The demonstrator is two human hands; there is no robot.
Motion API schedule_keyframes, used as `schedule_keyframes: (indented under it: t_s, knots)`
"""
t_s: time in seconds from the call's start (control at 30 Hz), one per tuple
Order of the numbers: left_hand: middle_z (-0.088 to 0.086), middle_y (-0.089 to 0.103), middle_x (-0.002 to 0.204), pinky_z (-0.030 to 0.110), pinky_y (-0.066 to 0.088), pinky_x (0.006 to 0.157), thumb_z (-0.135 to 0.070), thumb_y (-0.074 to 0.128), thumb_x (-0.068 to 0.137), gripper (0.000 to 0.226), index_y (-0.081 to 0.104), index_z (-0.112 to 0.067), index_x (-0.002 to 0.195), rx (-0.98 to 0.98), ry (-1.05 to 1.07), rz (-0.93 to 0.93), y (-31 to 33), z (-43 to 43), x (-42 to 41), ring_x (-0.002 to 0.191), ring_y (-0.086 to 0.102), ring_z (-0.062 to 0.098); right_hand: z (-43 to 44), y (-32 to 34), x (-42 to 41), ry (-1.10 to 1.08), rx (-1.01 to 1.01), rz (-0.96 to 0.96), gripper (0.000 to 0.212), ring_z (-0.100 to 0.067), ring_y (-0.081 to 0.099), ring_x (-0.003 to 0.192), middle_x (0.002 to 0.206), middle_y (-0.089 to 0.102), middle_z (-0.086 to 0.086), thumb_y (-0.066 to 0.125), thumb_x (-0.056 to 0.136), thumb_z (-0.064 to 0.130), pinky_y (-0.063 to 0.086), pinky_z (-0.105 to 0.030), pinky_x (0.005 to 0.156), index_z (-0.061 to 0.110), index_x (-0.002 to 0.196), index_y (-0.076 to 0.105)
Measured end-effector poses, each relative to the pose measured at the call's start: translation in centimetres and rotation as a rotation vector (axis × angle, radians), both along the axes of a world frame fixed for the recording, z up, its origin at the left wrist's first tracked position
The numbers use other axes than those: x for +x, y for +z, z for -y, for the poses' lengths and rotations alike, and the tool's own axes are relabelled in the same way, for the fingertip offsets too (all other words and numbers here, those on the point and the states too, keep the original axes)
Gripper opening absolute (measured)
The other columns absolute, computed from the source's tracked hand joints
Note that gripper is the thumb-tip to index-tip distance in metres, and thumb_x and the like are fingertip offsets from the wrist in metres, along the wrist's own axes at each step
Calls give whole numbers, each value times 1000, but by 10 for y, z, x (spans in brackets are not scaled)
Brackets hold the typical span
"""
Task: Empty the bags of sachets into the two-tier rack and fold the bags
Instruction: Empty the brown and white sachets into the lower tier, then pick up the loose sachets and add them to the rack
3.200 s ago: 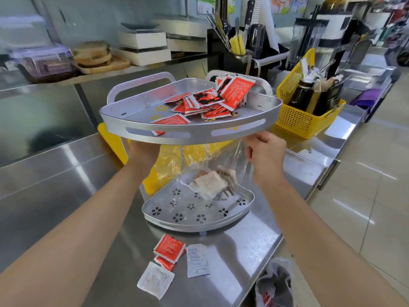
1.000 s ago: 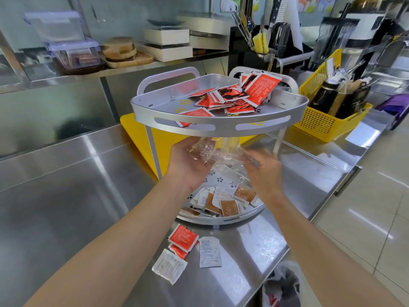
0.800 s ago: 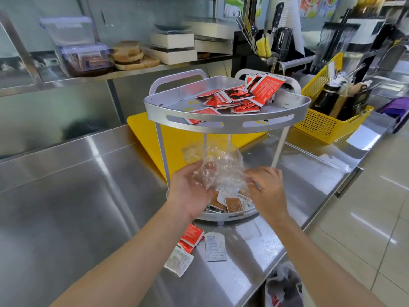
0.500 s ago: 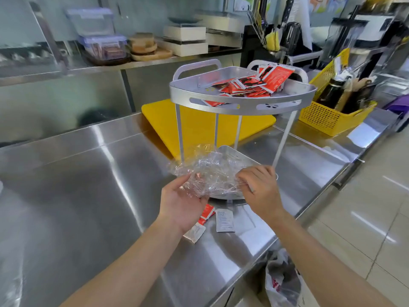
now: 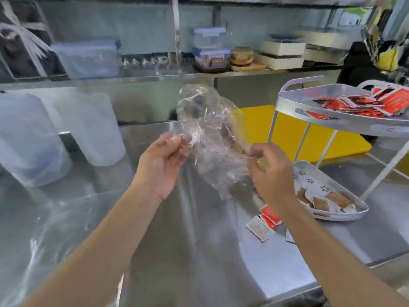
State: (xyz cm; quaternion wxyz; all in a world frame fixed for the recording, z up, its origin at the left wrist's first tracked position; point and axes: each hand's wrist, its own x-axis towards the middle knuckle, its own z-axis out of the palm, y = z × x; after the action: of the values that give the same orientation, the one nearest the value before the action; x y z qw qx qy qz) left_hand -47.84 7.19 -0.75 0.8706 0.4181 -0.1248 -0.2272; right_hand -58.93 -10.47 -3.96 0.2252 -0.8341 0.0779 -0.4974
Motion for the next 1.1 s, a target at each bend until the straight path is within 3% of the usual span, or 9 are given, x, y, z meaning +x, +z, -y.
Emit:
schedule_keyframes:
  t_s: [0.13,0.23,0.33,0.43,0.53,0.6,0.67,0.93,1.1]
  knots:
    - [-6,66,60,24,55,69,-2,54,87,19,57,-16,74,-51,254,-73,13,-45,38,63,63,7,-30,5,29,271,371,-181,31,5,53,76,82,55,15,75,65,36,41,-6,68,40,85,51]
    - [-5,67,61,21,53,57,1,57,84,24,55,-19,71,-14,462,-80,16,-81,60,59,62,6,-41,0,45,557,681,-358,25,-4,57,75,82,61,9,72,66,50,47,-21,68,40,82,56]
    - [-2,66,66,23,46,48,-12,59,87,4,56,-15,87,136,580,-31,9,-109,78,49,59,9,-47,-10,65,569,883,-432,16,-5,49,53,59,52,5,62,83,27,43,-21,54,19,70,59]
    - [-1,59,81,23,46,50,-51,55,84,46,54,-17,116,506,376,-110,-8,-136,84,52,58,8,-55,-26,85,456,1077,-490,16,-13,49,48,58,49,-4,61,85,18,45,-34,55,4,80,57]
    - [5,65,87,30,53,57,-40,57,85,29,60,-19,104,780,131,-170,-39,-153,69,64,65,17,-64,-45,99,442,1253,-534,17,-18,53,45,56,56,-5,63,84,16,41,-32,51,8,74,50]
    - [7,68,72,25,55,46,-18,59,87,7,63,-13,85,830,18,-185,-57,-159,55,51,67,14,-71,-59,108,441,1312,-548,18,-16,53,40,54,57,-4,66,81,14,41,-27,46,9,75,49]
    - [9,65,64,23,56,47,0,59,85,13,60,-5,73,883,50,-146,-77,-171,52,46,63,12,-82,-72,116,448,1324,-615,21,-15,51,39,55,53,-3,69,78,16,42,-27,45,10,75,49]
    - [11,56,65,20,53,44,-11,60,88,16,58,-8,72,936,398,-224,-107,-246,41,40,55,8,-141,-113,146,546,1350,-824,25,-10,46,31,38,51,4,69,77,9,38,-23,42,14,67,47]
    - [13,48,55,12,33,30,-1,61,85,16,53,1,71,1028,571,-284,-130,-292,34,23,35,7,-186,-138,159,568,1308,-977,25,-15,55,48,65,58,-5,70,76,6,45,-29,53,12,86,48]
